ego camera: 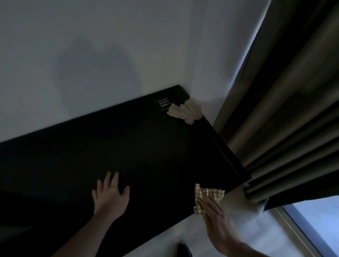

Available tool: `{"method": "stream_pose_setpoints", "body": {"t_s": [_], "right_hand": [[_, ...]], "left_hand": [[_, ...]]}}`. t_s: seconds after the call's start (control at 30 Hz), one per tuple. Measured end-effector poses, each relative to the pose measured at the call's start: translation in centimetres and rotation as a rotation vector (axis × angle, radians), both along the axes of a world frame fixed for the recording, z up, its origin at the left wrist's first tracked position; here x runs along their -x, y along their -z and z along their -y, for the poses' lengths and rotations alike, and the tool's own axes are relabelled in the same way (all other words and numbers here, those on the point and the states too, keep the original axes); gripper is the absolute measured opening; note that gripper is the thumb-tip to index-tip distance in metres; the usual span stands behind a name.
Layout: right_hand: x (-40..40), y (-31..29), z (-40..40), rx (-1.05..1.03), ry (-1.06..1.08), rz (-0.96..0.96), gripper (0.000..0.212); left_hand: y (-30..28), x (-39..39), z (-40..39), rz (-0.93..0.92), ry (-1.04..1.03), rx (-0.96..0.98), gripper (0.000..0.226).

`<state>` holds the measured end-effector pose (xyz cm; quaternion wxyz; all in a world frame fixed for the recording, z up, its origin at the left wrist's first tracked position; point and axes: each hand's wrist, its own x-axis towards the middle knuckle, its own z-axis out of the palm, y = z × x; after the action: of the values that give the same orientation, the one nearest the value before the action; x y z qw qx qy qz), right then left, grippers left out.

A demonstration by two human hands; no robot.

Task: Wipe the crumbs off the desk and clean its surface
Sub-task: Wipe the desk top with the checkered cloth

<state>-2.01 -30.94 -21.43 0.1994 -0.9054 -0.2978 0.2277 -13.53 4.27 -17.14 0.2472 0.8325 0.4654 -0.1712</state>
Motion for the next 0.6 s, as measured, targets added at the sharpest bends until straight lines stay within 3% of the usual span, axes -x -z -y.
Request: {"method": "stream_pose_setpoints", "body": {"t_s": [0.07, 0.13, 0.23, 0.33, 0.4, 0.47, 0.6], "right_hand": [[0.4, -2.9, -0.2, -0.017, 0.100, -0.088, 0.059], [0.5, -6.4, -1.0, -0.074, 0.163, -0.172, 0.042], [0.5, -11.1, -2.0, -0.222, 0.214, -0.194, 0.034], [1.1, -16.7, -3.0, -0.390, 0.326, -0.275, 0.017], [1.4, -19.7, -3.5, -0.541, 0.406, -0.395, 0.028], [1.2, -22.3, -3.7, -0.608, 0.468, -0.528, 0.050], [-0.3, -26.1, -3.9, -0.652, 0.480, -0.763, 0.028]], "left_hand": [[-1.9, 0.7, 2.9, 0.072, 0.081, 0.056, 0.073], [-4.4, 1.3, 5.8, 0.149, 0.126, 0.170, 0.071], [-8.4, 2.0, 8.9, 0.249, 0.160, 0.319, 0.068], [-12.3, 3.0, 11.1, 0.335, 0.159, 0.338, 0.061], [-14.7, 3.8, 12.1, 0.403, 0.152, 0.362, 0.053], [-16.9, 4.2, 12.6, 0.484, 0.090, 0.461, 0.047], [-21.2, 2.0, 13.3, 0.578, -0.132, 0.762, 0.049]]}}
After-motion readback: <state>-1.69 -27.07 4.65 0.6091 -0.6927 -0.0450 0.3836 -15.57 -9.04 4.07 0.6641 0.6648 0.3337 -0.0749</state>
